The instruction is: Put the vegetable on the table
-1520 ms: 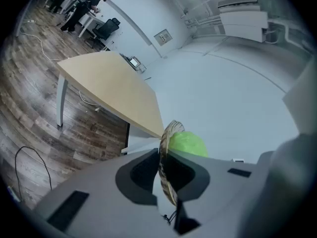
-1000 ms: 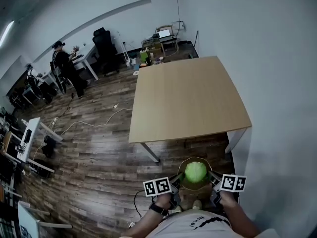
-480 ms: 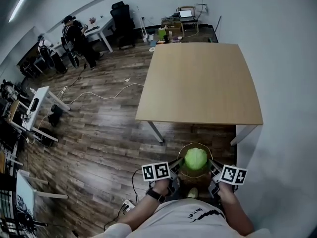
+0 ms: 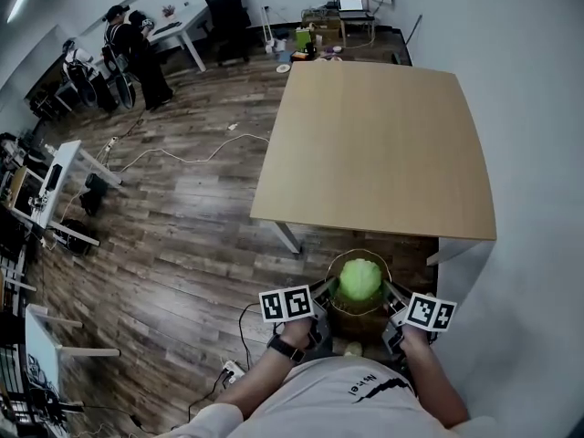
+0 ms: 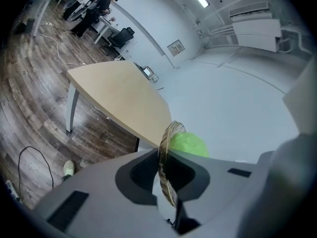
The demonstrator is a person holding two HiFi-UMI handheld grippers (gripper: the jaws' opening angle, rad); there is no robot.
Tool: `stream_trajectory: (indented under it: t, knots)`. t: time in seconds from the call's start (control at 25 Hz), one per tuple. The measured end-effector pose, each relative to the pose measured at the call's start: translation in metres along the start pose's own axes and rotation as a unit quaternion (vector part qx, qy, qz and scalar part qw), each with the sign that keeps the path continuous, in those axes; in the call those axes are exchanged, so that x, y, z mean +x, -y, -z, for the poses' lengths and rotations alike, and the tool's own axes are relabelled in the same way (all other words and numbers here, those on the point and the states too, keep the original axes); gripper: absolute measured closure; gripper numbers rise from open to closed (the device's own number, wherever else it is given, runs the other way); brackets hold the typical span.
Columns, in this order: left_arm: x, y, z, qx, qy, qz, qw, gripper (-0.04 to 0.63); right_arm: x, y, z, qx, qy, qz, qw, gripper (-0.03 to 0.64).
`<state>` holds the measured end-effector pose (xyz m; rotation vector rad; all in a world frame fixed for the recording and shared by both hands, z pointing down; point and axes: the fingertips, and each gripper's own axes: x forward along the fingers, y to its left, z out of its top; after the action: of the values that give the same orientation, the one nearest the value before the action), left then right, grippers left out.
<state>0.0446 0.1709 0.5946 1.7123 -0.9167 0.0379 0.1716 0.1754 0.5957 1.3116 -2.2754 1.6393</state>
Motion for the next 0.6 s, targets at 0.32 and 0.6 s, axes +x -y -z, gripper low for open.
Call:
stream_trajectory:
  t: [0.32, 0.6]
  knots:
    - [0.035, -0.038, -0.109, 0.034, -0.022, -0.003, 0.9992, 0.560, 0.095, -0.013, -0.064, 0.010, 0.018, 0.019, 1.000, 0.591]
    - [0.052, -0.077, -0.185, 0.041, -0.031, -0.013, 0.9986, 0.560, 0.170, -0.028, -0.099, 0.014, 0.016, 0.023, 1.000, 0.591]
